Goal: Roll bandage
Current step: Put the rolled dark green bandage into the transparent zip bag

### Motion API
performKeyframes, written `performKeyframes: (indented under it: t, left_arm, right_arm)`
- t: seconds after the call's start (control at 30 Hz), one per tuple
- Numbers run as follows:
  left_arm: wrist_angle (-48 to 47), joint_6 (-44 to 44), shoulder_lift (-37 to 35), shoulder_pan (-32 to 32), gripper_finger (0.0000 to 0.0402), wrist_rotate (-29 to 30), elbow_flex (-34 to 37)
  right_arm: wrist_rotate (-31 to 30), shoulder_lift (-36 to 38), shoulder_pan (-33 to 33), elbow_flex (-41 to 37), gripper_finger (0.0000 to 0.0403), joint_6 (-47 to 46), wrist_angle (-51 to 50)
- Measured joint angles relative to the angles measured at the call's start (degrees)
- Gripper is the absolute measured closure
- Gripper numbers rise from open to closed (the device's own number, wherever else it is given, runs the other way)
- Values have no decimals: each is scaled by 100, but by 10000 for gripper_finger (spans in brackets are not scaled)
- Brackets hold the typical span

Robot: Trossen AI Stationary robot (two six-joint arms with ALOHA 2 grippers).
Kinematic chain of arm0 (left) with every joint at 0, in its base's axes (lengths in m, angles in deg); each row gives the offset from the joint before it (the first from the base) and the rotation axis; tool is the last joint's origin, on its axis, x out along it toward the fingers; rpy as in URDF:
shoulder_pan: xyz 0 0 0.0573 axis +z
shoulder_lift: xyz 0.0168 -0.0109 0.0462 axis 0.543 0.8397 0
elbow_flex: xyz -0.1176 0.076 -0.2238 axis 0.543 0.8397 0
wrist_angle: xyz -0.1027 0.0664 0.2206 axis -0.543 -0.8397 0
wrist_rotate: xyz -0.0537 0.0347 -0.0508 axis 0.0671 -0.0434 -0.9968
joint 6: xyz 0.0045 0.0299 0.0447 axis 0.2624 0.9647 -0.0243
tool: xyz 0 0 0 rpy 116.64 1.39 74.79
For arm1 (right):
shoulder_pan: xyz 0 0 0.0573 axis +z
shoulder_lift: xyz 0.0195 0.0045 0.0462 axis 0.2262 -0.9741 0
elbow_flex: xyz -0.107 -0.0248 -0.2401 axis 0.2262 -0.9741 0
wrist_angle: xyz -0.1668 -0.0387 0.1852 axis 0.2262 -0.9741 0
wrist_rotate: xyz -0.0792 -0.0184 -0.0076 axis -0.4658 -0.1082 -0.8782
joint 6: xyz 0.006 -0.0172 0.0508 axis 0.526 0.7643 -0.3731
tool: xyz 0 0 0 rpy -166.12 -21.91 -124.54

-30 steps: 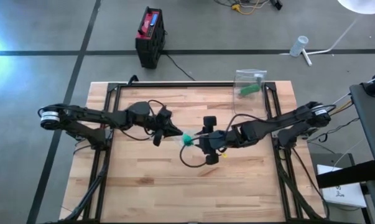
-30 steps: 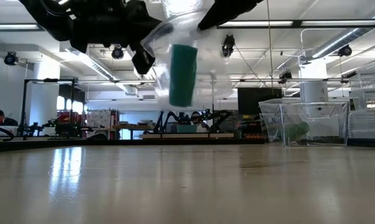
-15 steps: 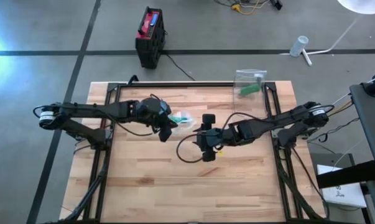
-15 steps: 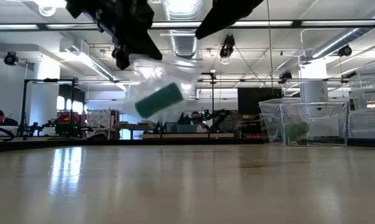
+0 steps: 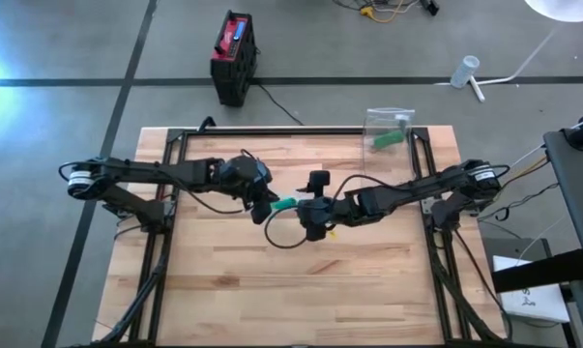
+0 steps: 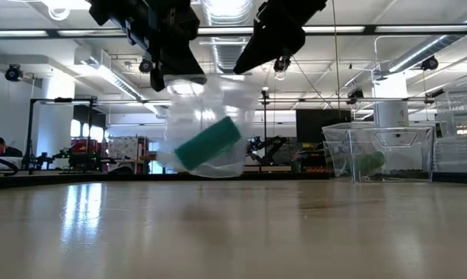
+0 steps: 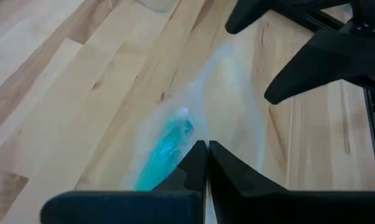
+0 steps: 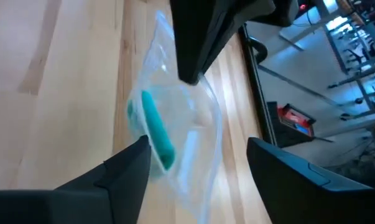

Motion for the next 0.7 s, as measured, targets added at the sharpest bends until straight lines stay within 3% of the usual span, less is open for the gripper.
performKeyframes:
  t: [0.13, 0.33, 0.43, 0.7]
  left_arm:
    - [64, 44, 43, -25, 401, 0, 0]
    - [273, 250, 88, -127, 401, -196, 0]
    - [351, 340, 88, -187, 401, -477, 0]
    - [338, 506, 88, -244, 401, -533, 0]
  right_arm:
    - [71, -15, -43, 0, 124, -85, 30]
    - [906, -201, -251, 2, 97, -223, 93]
    - [896, -333, -356, 2, 97, -218, 138]
    - [884, -315, -339, 2, 115, -218, 156]
